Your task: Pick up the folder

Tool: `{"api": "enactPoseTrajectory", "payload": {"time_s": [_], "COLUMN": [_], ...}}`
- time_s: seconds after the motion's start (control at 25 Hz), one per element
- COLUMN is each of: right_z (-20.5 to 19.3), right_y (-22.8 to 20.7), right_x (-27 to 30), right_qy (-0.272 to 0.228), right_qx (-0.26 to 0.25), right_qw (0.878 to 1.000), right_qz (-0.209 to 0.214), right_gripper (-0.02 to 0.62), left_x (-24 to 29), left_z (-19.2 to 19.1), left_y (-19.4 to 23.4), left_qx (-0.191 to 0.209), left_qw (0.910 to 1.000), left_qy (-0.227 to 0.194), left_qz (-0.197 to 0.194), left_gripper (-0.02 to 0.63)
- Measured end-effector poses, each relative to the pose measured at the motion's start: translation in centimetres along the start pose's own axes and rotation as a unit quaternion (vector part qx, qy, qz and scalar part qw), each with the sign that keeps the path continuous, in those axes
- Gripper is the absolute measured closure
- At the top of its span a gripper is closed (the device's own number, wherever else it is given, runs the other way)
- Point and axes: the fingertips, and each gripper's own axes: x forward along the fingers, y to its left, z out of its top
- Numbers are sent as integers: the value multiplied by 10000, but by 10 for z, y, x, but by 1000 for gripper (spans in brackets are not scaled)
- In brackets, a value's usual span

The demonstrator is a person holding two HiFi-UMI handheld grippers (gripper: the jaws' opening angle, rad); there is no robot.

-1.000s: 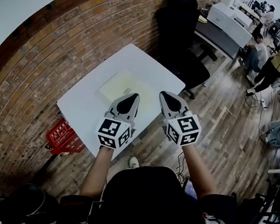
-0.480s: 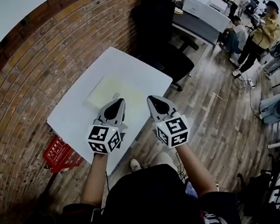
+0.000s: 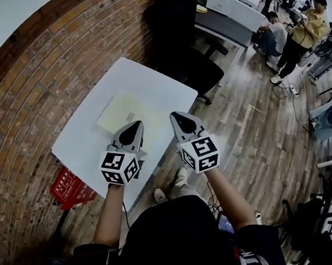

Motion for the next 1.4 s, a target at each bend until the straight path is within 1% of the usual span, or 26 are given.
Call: {"api": "enactPoseTrajectory", "payload": {"time_s": [0.16,0.4,0.64,1.04,1.2,1.4], "right_z": [-2,-13,-28,-70,-86,-106], "right_y": [-9,-19,-28,-42,-43,-44], "right_x": [9,34,55,71,76,78], "right_qy": [27,150,341,714,860,1048], "right_qx": [44,217,197,406,531,615], "right_qw": [10000,9995,9987,9952,9932,9906], "right_qz": [3,154,322,532,578,622], "right_gripper": [568,568,568,568,568,568], "left_x": [10,25,40,59,64,70], "left_z": [-6,-20,-40,-86,-106,-131], "left_y": [5,27,43,57,66,81], "left_qx": [38,-34,-234,-412,-417,-499], "left_qw": [9999,9993,9975,9927,9897,9855], "left_qy": [156,348,592,1048,1286,1480], "left_qz": [-18,165,305,433,479,668], "left_gripper": [591,591,591,591,591,589]}}
